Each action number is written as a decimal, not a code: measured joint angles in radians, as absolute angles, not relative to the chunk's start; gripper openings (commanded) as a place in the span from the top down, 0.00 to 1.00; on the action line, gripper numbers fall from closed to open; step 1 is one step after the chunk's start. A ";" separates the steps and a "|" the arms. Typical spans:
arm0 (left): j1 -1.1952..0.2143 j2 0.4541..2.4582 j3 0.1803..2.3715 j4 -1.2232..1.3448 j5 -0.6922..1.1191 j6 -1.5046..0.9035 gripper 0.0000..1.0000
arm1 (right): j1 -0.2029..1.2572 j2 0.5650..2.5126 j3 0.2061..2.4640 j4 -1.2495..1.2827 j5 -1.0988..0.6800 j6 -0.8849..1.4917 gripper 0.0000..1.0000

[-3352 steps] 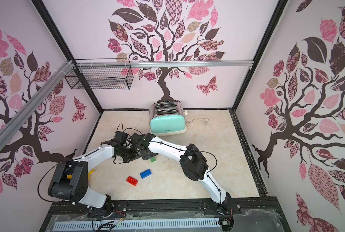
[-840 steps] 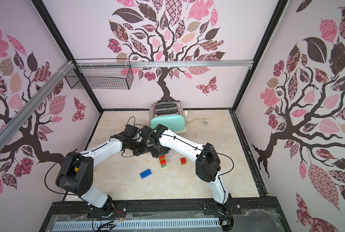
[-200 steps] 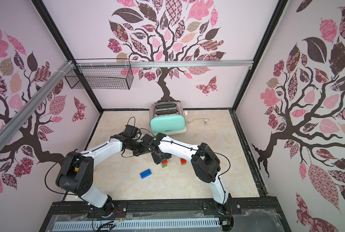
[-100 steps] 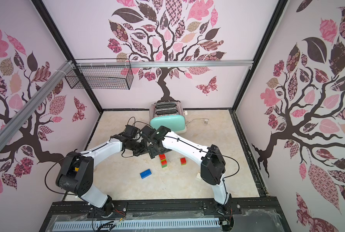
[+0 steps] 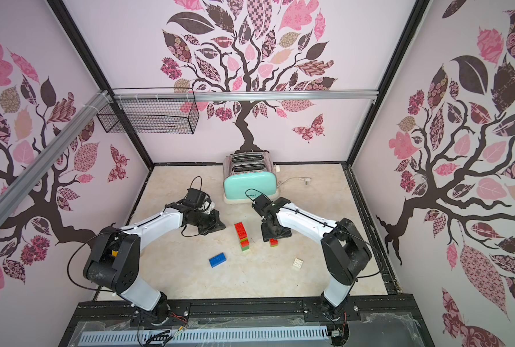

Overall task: Assemble a spoon with lego
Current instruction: Pick up the lego brick from the center of the board.

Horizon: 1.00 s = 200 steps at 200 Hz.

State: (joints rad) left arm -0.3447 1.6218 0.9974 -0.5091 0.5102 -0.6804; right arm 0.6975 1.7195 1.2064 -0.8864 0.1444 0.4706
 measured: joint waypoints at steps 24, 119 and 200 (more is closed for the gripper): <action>-0.345 1.622 0.997 -0.509 0.510 -0.680 1.00 | 0.701 1.739 1.175 -0.844 0.134 0.457 0.42; -0.345 1.622 0.997 -0.508 0.511 -0.677 1.00 | 0.701 1.768 1.168 -0.773 0.132 0.445 0.64; -0.345 1.619 0.997 -0.496 0.525 -0.680 1.00 | 0.759 1.687 1.259 -0.924 0.186 0.484 0.73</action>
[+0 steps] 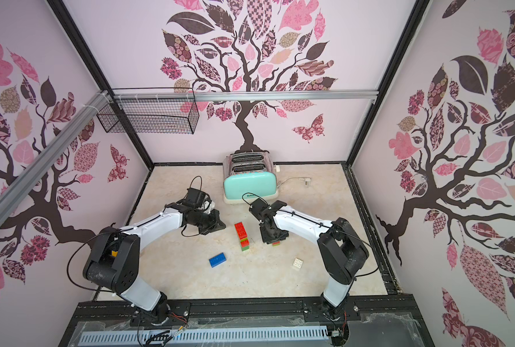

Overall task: Assemble a spoon with lego
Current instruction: Pick up the lego brick from the center of the board, then assemble the lego brick with the lego brick.

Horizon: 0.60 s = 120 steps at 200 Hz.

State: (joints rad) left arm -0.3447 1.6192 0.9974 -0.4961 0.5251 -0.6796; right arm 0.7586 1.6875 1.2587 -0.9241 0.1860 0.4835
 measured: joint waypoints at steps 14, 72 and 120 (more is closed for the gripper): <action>-0.345 1.619 0.999 -0.494 0.529 -0.683 1.00 | 0.808 1.646 1.338 -0.976 0.201 0.508 0.73; -0.345 1.619 1.108 -0.512 0.529 -0.692 1.00 | 1.008 1.608 1.616 -1.222 0.219 0.611 0.74; -0.345 1.619 1.123 -0.465 0.546 -0.694 1.00 | 1.093 1.679 1.780 -1.360 0.218 0.682 0.74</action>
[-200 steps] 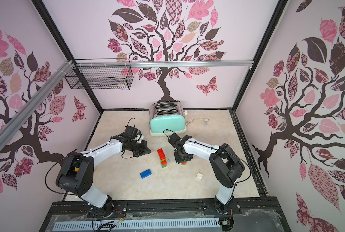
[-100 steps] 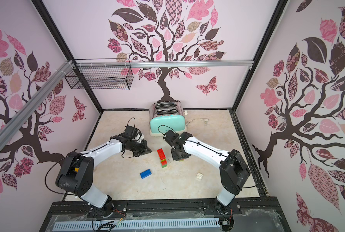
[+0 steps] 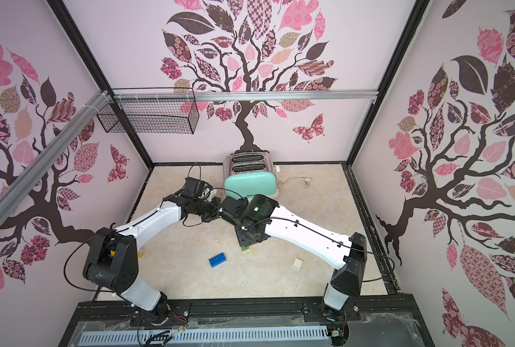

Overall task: Assemble a spoon with lego
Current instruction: Assemble the lego brick with the lego brick.

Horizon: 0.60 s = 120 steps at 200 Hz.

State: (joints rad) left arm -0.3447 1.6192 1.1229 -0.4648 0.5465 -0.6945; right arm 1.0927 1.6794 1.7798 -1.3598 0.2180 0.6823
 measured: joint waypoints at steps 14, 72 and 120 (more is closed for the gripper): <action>-0.345 1.619 1.100 -0.444 0.559 -0.702 1.00 | 1.106 1.700 1.806 -1.371 0.212 0.694 0.74; -0.346 1.619 1.065 -0.419 0.585 -0.710 1.00 | 1.114 1.818 1.832 -1.348 0.208 0.698 0.74; -0.346 1.619 1.065 -0.406 0.589 -0.711 1.00 | 1.085 1.859 1.809 -1.296 0.204 0.665 0.75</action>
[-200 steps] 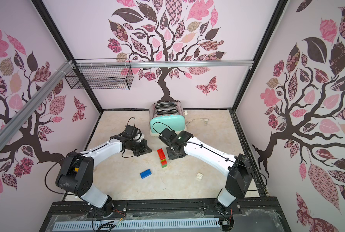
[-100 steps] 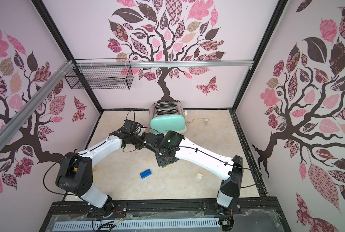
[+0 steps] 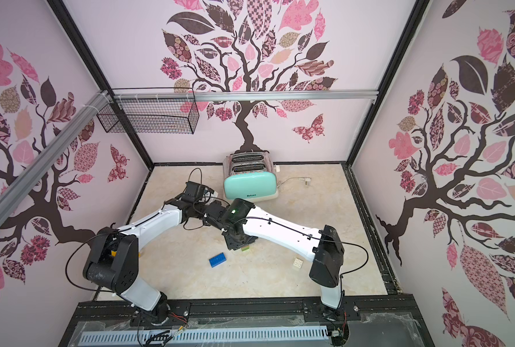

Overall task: Assemble a spoon with lego
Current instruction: Assemble the lego brick with the lego brick.

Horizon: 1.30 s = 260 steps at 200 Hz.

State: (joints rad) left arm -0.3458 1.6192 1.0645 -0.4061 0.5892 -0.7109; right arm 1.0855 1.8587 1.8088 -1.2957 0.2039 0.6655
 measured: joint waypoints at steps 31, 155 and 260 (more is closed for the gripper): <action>-0.346 1.619 1.064 -0.405 0.589 -0.711 1.00 | 1.066 1.859 1.769 -1.263 0.194 0.647 0.75; -0.348 1.619 1.064 -0.406 0.589 -0.710 1.00 | 1.038 1.896 1.749 -1.238 0.171 0.597 0.75; -0.350 1.619 1.064 -0.406 0.590 -0.710 1.00 | 1.033 1.913 1.782 -1.264 0.170 0.571 0.75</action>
